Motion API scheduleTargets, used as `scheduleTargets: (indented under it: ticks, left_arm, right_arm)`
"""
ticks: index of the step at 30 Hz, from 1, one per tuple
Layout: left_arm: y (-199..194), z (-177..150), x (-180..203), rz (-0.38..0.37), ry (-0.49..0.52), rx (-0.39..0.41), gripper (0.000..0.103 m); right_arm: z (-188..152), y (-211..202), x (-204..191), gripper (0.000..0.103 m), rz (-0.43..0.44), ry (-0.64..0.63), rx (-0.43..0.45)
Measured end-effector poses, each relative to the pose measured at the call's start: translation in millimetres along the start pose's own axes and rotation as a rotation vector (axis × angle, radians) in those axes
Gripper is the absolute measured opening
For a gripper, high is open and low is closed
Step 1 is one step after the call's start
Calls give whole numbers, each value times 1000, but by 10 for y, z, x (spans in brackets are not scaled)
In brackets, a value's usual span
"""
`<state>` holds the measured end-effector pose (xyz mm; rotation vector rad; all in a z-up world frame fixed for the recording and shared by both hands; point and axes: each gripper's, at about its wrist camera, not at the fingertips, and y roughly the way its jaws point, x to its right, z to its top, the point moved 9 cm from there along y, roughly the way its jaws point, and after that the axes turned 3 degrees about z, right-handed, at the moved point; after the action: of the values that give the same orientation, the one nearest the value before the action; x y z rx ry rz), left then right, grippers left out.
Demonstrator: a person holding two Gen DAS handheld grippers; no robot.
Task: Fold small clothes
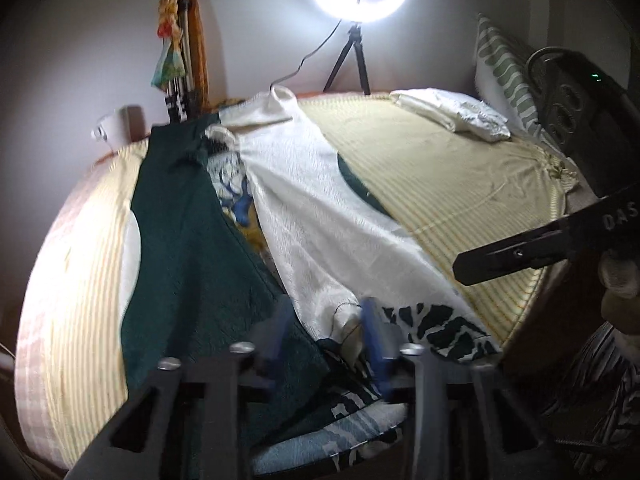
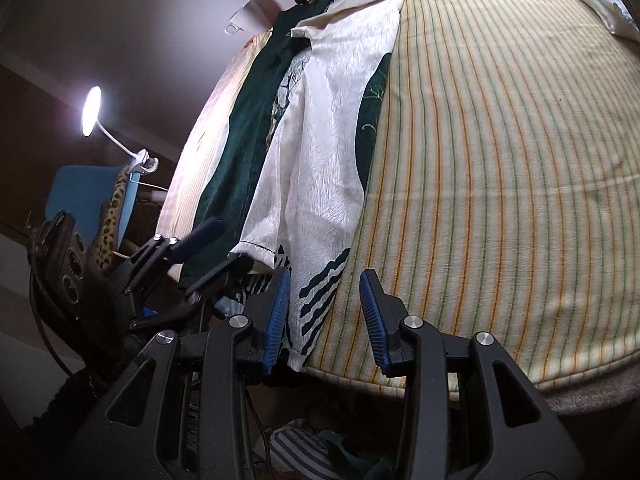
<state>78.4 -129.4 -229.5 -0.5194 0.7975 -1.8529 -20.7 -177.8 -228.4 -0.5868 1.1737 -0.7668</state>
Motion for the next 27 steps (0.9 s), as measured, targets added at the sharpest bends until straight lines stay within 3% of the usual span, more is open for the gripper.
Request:
scheduleTargets:
  ticks: [1,3,5,6,7,8,11,14,16,17,20,22,24,27]
  left_arm:
    - [17,-25,-17,-4,-13,-4,24]
    - [18,-40,-54,-19,-39,-1,7]
    - [-21,-27,-83,-32,-65,12,0]
    - [-47,-21,-105,-35,-77,19,0]
    - [-76,-11,-131,-42,-97,26,0]
    - [-95,-4,-160,-52,-117,29,0]
    - [-209,11,-242,-90,-190,38,0]
    - [-245,-61,-256,-97,-194,24,0]
    - [-177,-155,-248,-76,-169,-6,0]
    - [-143,-209,-255,-65,-167,-24,0]
    - [-134,-288,-301,-57,-176,-45,0]
    - [-219,-269,-336,-45,-170,-36,4]
    - [-338,-223,-357,-32,-144,-21,27]
    - [-509,-115,-425,-3,-94,18,29]
  right_arm:
    - [-14,30,1,39,0,2,-8]
    - [-39,111,-13,39,8,11,-31]
    - [-52,168,-18,35,-3,0,-38]
    - [-50,180,-27,25,-12,-13,-40]
    - [-50,196,-39,7,-2,-18,-49]
    - [-62,216,-56,5,10,-13,-60]
    - [-32,163,-45,3,-41,-42,-40]
    - [18,9,-62,2,-35,-51,-4]
    - [29,-20,15,2,-101,-65,5]
    - [9,12,61,2,-131,-69,-5]
    - [-73,111,65,2,-96,-49,-66]
    - [-28,60,50,3,-131,-86,-49]
    - [71,-49,20,4,-140,-111,-15]
    - [271,-223,-10,10,-107,-94,37]
